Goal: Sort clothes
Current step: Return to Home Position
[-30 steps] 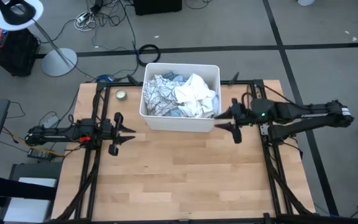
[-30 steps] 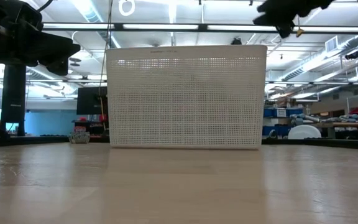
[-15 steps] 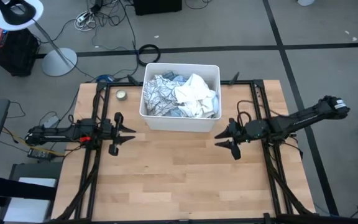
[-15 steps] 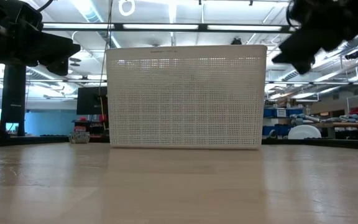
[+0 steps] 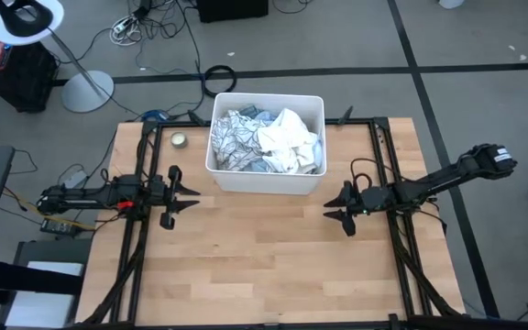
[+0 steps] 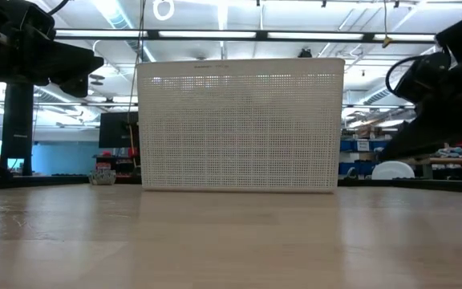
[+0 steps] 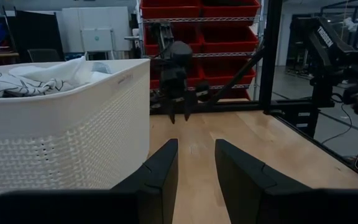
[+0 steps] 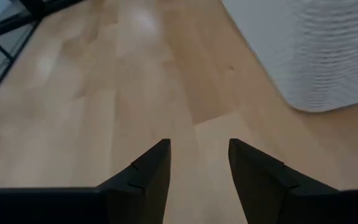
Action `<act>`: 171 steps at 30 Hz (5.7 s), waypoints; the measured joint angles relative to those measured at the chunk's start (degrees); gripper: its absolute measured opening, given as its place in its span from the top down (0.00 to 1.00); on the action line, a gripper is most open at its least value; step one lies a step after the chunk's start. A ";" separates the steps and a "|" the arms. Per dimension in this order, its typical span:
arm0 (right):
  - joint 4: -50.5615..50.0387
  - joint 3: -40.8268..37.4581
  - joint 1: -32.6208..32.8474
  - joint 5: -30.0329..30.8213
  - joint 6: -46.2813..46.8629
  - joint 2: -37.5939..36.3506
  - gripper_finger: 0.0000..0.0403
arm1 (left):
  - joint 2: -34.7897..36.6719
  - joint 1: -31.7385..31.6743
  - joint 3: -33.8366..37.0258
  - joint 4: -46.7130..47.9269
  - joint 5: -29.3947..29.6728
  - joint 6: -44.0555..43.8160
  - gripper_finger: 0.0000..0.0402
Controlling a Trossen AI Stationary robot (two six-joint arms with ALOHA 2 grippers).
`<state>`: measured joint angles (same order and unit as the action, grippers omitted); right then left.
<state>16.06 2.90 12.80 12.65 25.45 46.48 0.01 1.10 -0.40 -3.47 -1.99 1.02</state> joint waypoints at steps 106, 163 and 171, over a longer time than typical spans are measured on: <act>-12.71 -1.95 -6.32 -8.18 -32.06 -36.26 0.61 | 0.00 0.02 0.00 0.01 -0.01 0.00 0.72; -12.73 -1.88 -6.32 -8.29 -32.04 -36.26 0.61 | 0.00 0.02 0.00 0.01 -0.01 0.00 0.72; -12.73 -1.88 -6.32 -8.26 -32.04 -36.26 0.61 | 0.00 0.00 0.00 0.01 0.01 0.01 0.72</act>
<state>3.33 1.02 6.48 4.38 -6.59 10.22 0.01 1.10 -0.40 -3.46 -1.98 1.03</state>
